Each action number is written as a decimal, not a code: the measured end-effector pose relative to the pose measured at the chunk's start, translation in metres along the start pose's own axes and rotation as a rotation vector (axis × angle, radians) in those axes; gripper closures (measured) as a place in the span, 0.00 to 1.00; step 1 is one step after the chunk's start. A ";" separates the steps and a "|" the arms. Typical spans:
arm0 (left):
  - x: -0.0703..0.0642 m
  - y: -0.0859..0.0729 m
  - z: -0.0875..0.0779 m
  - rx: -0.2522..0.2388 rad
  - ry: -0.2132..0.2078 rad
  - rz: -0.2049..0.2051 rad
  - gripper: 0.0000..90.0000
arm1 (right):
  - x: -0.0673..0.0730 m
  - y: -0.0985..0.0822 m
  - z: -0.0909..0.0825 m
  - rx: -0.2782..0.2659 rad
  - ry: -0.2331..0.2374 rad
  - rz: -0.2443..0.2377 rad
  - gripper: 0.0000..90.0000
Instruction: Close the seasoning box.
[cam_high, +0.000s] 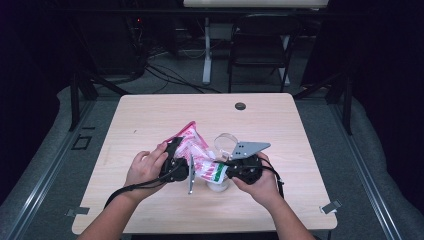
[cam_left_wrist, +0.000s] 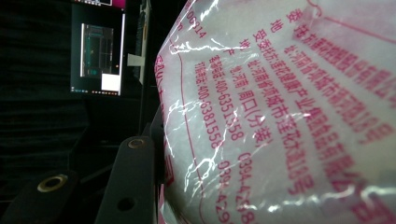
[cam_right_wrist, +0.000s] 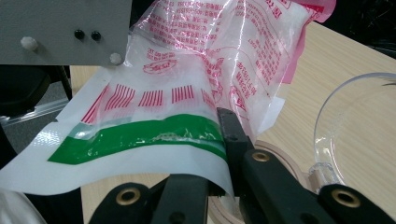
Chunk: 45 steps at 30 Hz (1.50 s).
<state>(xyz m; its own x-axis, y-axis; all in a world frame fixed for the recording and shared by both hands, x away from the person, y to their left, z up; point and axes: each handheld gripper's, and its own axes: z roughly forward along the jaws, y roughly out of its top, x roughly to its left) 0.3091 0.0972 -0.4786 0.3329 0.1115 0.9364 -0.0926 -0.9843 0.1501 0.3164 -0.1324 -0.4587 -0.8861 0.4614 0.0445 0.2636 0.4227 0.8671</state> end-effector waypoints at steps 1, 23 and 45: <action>0.000 0.000 0.000 0.001 0.002 0.003 0.67 | 0.000 0.000 0.000 0.002 -0.001 -0.001 1.00; 0.001 0.005 -0.001 -0.003 0.034 0.033 0.67 | -0.003 -0.002 -0.002 0.008 0.005 0.001 1.00; 0.001 0.009 -0.001 -0.003 0.044 0.057 0.67 | -0.008 -0.006 -0.001 0.029 -0.006 0.012 1.00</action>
<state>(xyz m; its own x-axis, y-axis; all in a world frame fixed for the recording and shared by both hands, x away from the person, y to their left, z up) 0.3079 0.0884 -0.4762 0.2856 0.0609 0.9564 -0.1129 -0.9889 0.0967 0.3218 -0.1397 -0.4640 -0.8807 0.4709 0.0518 0.2852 0.4396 0.8517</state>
